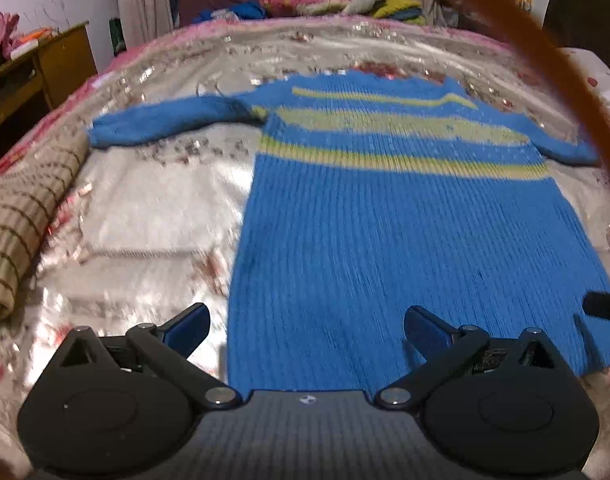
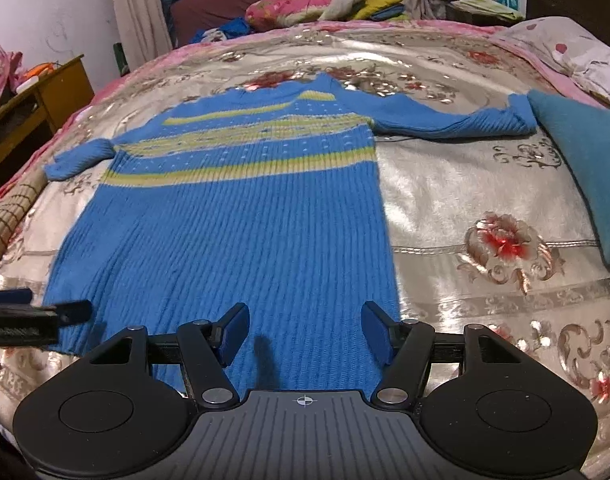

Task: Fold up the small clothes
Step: 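Move the right gripper to the sweater sleeve cuff by the teal towel and grasp it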

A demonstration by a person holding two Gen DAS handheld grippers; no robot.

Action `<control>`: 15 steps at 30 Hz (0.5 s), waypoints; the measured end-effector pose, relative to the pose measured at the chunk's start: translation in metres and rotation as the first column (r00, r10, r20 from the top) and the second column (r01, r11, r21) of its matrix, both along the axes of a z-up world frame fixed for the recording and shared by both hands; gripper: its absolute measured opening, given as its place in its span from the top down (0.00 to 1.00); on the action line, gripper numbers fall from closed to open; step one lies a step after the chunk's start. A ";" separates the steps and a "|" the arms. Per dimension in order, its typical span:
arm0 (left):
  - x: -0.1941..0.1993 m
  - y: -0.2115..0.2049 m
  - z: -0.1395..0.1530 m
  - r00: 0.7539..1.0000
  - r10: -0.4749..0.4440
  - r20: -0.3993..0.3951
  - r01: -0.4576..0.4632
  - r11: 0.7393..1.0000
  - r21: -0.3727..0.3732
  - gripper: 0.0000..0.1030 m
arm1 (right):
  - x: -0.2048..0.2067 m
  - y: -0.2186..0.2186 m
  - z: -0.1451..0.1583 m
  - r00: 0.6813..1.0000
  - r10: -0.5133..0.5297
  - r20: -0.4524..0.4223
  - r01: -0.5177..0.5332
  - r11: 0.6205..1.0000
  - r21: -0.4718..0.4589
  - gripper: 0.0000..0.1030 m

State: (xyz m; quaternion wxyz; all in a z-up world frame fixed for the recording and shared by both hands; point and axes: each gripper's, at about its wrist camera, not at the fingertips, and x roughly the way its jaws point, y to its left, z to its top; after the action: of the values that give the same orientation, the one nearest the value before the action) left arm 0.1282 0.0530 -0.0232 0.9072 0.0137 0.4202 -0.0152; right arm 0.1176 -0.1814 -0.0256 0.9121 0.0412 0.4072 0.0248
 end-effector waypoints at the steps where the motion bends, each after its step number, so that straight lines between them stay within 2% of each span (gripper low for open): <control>1: 0.002 0.000 0.000 1.000 -0.008 0.004 0.008 1.000 0.008 0.00 | 0.000 -0.002 -0.001 1.000 -0.005 -0.004 0.005 1.000 -0.004 0.39; 7: 0.010 -0.001 -0.019 0.994 -0.061 -0.091 0.063 0.998 0.014 0.00 | 0.002 -0.008 -0.014 0.999 -0.017 -0.043 0.016 1.000 -0.023 0.39; 15: 0.016 -0.021 0.004 0.995 -0.103 0.009 0.103 0.994 0.044 0.00 | 0.017 -0.028 0.000 0.999 -0.049 -0.019 0.049 0.999 0.021 0.40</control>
State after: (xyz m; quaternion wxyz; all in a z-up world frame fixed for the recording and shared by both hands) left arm 0.1441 0.0320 -0.0190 0.9070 0.0553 0.4141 -0.0526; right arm 0.1349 -0.2093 -0.0256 0.9080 0.0610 0.4144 0.0063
